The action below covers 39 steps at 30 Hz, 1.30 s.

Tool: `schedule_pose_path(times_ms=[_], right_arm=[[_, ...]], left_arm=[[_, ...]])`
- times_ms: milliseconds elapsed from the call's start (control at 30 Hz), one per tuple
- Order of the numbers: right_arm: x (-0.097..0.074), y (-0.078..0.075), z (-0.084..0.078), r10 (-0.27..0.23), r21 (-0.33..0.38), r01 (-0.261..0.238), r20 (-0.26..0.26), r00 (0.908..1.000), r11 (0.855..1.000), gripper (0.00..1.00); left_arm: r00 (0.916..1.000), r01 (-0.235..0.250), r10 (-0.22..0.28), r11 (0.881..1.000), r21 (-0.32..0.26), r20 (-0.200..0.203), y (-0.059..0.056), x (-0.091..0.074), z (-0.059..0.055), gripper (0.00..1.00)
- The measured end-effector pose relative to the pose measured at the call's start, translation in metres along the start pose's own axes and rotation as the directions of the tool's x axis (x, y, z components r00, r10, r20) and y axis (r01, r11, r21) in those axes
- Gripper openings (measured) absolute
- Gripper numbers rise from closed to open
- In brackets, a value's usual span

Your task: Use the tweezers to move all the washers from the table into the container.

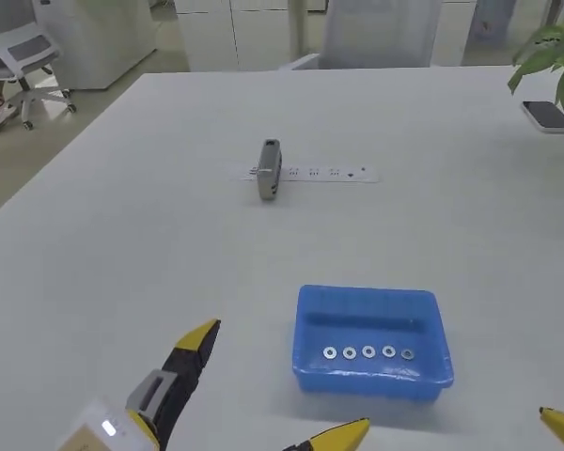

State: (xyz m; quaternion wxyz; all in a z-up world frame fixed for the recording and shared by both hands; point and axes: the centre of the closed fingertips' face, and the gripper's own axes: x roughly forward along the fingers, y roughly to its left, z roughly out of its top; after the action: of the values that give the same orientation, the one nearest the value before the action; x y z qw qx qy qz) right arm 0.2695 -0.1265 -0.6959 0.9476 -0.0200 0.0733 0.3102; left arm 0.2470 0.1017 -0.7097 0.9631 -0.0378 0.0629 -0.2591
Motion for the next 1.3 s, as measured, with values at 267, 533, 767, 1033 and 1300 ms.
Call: schedule_pose_path(times_ms=[267,533,767,1033,1300], right_arm=[[-0.0005,-0.0008,-0.0002,-0.004,0.002,0.004,-0.003,1.0000,1.000,0.93],[-0.0002,0.0013,-0.0026,0.004,-0.006,-0.004,-0.016,0.9999,1.000,0.91],[-0.0006,0.0009,-0.0036,0.003,-0.005,-0.003,-0.019,0.9998,1.000,0.91],[-0.0012,0.0013,-0.0032,0.002,-0.005,-0.002,-0.018,0.9998,1.000,0.91],[-0.0020,-0.0013,-0.0019,-0.006,0.000,0.006,-0.010,0.9999,1.000,0.91]], left_arm=[[0.9999,-0.009,0.009,1.000,-0.004,-0.011,0.0020,-0.0002,-0.0021,0.99],[0.9998,-0.012,0.012,1.000,-0.004,-0.017,0.0025,-0.0003,-0.0032,0.99],[0.9997,-0.015,0.015,1.000,-0.008,-0.021,0.0032,-0.0005,-0.0041,0.99],[0.9997,-0.018,0.018,1.000,-0.007,-0.017,0.0037,-0.0011,-0.0034,0.99],[0.9997,-0.020,0.020,1.000,-0.007,-0.017,0.0041,-0.0013,-0.0032,0.99]])
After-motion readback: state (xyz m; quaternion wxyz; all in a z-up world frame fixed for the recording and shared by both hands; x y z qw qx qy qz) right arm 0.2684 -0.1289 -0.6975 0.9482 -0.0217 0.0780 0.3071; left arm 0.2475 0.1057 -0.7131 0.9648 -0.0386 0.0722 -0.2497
